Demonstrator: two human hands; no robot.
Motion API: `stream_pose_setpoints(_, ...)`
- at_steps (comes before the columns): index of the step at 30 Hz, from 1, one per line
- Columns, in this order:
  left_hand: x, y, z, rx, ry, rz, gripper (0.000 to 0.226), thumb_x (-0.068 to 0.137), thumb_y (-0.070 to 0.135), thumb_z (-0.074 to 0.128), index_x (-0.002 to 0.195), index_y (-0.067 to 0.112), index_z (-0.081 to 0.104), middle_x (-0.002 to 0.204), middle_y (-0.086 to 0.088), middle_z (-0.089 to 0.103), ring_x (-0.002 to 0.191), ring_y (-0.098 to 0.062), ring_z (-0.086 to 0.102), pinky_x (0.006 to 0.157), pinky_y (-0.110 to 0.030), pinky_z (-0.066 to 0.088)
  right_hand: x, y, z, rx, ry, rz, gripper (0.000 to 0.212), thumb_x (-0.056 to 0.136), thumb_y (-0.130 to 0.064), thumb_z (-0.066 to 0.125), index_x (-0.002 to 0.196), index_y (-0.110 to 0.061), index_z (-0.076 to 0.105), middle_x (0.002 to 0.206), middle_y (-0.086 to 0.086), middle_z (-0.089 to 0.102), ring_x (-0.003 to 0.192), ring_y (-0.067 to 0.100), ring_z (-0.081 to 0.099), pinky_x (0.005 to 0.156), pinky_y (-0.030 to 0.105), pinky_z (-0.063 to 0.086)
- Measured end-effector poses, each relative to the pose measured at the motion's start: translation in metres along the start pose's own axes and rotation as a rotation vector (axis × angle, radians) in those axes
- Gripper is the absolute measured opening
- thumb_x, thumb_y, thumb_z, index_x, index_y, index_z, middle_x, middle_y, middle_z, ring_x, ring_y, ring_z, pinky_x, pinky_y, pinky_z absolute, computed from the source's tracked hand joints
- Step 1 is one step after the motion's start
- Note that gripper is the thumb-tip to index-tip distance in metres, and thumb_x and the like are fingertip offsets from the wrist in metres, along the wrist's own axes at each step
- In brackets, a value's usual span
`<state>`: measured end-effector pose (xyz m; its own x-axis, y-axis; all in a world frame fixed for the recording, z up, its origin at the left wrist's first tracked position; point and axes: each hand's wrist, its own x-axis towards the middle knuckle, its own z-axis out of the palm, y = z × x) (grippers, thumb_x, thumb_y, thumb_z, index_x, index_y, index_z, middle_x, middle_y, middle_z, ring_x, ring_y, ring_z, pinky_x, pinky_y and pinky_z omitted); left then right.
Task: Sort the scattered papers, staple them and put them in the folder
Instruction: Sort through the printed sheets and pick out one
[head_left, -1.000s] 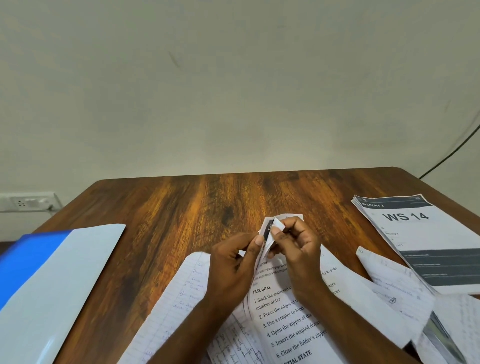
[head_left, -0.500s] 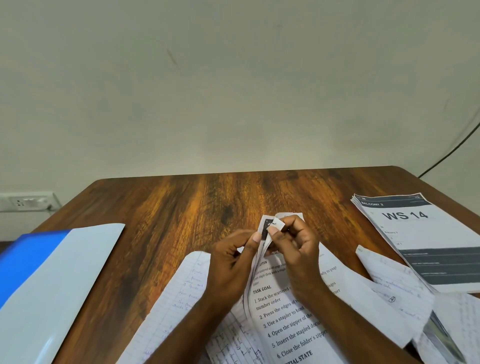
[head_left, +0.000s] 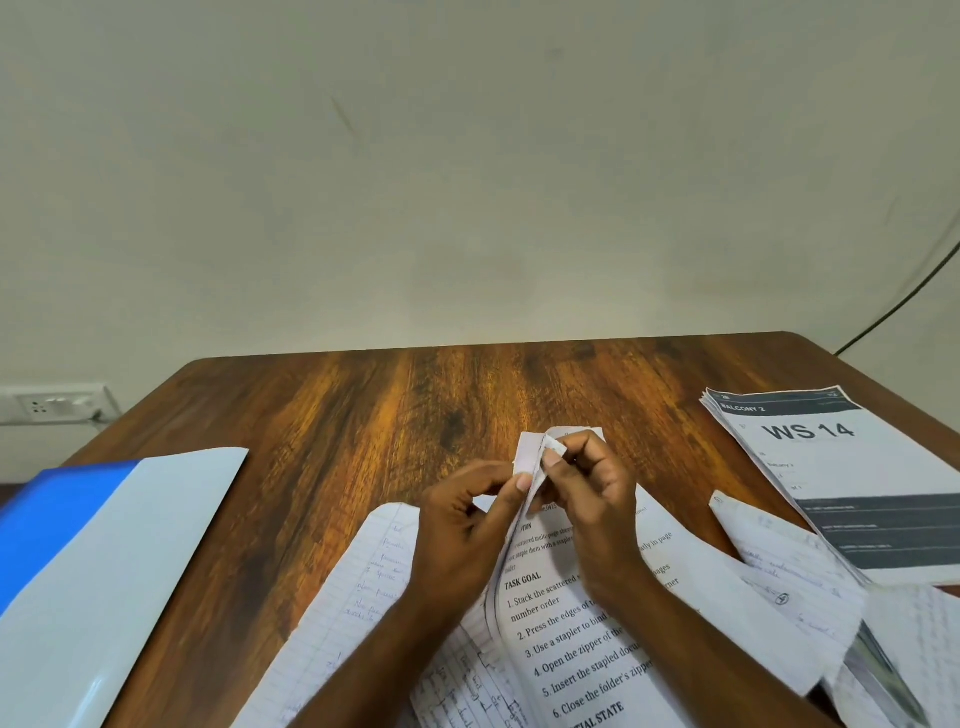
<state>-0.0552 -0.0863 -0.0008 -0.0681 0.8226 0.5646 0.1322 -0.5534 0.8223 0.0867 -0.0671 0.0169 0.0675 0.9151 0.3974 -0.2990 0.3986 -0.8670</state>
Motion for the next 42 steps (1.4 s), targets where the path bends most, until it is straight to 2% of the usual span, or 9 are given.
stream_pose_setpoints(6, -0.002, -0.001, -0.001, 0.057, 0.023, 0.015, 0.014, 0.093, 0.027, 0.082, 0.104, 0.019, 0.083, 0.1, -0.003, 0.078, 0.09, -0.027, 0.074, 0.056, -0.055, 0.057, -0.001, 0.002, -0.001, -0.124, -0.014, -0.06, 0.024, 0.09, -0.019, 0.075, 0.09, 0.0, 0.06, 0.077, 0.025, 0.064, 0.068, 0.031, 0.061, 0.07, 0.054, 0.053)
stream_pose_setpoints(12, -0.003, 0.005, -0.001, 0.172, 0.026, 0.053, 0.041, 0.078, 0.041, 0.09, 0.115, 0.026, 0.08, 0.106, 0.009, 0.079, 0.09, -0.018, 0.075, 0.053, -0.029, 0.055, 0.0, 0.004, -0.004, -0.139, 0.003, -0.035, 0.019, 0.095, -0.017, 0.069, 0.089, -0.001, 0.061, 0.082, 0.031, 0.062, 0.07, 0.04, 0.06, 0.066, 0.053, 0.054)
stream_pose_setpoints(18, -0.002, -0.003, -0.002, 0.062, 0.132, -0.071, 0.023, 0.101, 0.014, 0.072, 0.121, 0.023, 0.078, 0.106, 0.001, 0.081, 0.091, -0.027, 0.078, 0.073, -0.056, 0.064, -0.006, -0.004, 0.004, -0.282, -0.135, -0.028, 0.005, 0.096, -0.005, 0.069, 0.095, -0.009, 0.073, 0.088, 0.004, 0.076, 0.081, 0.017, 0.072, 0.078, 0.034, 0.06)
stream_pose_setpoints(23, 0.003, -0.005, -0.007, -0.24, 0.289, -0.304, 0.018, 0.099, 0.003, 0.068, 0.113, 0.009, 0.076, 0.102, -0.012, 0.082, 0.091, -0.031, 0.08, 0.076, -0.045, 0.066, 0.012, -0.007, -0.012, -0.651, 0.08, -0.042, 0.021, 0.085, -0.01, 0.081, 0.099, -0.024, 0.073, 0.105, -0.008, 0.07, 0.092, 0.006, 0.067, 0.084, 0.035, 0.061)
stream_pose_setpoints(27, 0.008, -0.012, -0.012, -0.317, 0.335, -0.393, 0.018, 0.096, 0.005, 0.071, 0.113, 0.006, 0.076, 0.107, -0.016, 0.08, 0.097, -0.037, 0.077, 0.082, -0.045, 0.063, 0.035, -0.009, -0.048, -0.955, 0.249, 0.018, 0.057, 0.08, -0.029, 0.087, 0.131, -0.026, 0.061, 0.131, 0.0, 0.06, 0.12, 0.02, 0.057, 0.099, 0.041, 0.052)
stream_pose_setpoints(29, 0.009, -0.013, -0.014, -0.343, 0.342, -0.435, 0.019, 0.096, 0.005, 0.071, 0.114, 0.006, 0.075, 0.107, -0.018, 0.08, 0.098, -0.041, 0.077, 0.086, -0.052, 0.062, 0.043, -0.008, -0.059, -0.776, 0.286, 0.147, 0.065, 0.08, -0.034, 0.088, 0.136, -0.021, 0.058, 0.128, 0.0, 0.066, 0.117, 0.018, 0.063, 0.097, 0.037, 0.053)
stream_pose_setpoints(32, 0.01, -0.008, -0.016, -0.356, 0.358, -0.483, 0.016, 0.098, 0.006, 0.069, 0.113, 0.007, 0.074, 0.106, -0.018, 0.08, 0.097, -0.042, 0.077, 0.088, -0.06, 0.061, 0.046, -0.008, -0.064, -0.494, 0.286, 0.253, 0.041, 0.084, -0.023, 0.085, 0.12, -0.026, 0.066, 0.103, -0.009, 0.076, 0.095, 0.01, 0.073, 0.074, 0.023, 0.055)
stream_pose_setpoints(35, 0.011, -0.006, -0.02, -0.368, 0.378, -0.526, 0.015, 0.101, 0.004, 0.065, 0.113, 0.009, 0.072, 0.105, -0.017, 0.081, 0.096, -0.041, 0.078, 0.088, -0.061, 0.06, 0.044, -0.008, -0.06, -0.35, 0.28, 0.182, 0.03, 0.085, -0.007, 0.083, 0.102, -0.027, 0.069, 0.09, -0.004, 0.079, 0.081, 0.005, 0.075, 0.064, 0.016, 0.054)
stream_pose_setpoints(42, 0.014, -0.005, -0.024, -0.309, 0.446, -0.487, 0.017, 0.106, 0.026, 0.062, 0.108, 0.014, 0.074, 0.105, -0.015, 0.081, 0.088, -0.032, 0.079, 0.081, -0.049, 0.062, 0.032, -0.015, -0.043, -0.445, 0.237, -0.112, 0.035, 0.083, -0.002, 0.084, 0.098, -0.031, 0.07, 0.091, -0.01, 0.076, 0.082, 0.008, 0.072, 0.072, 0.019, 0.059)
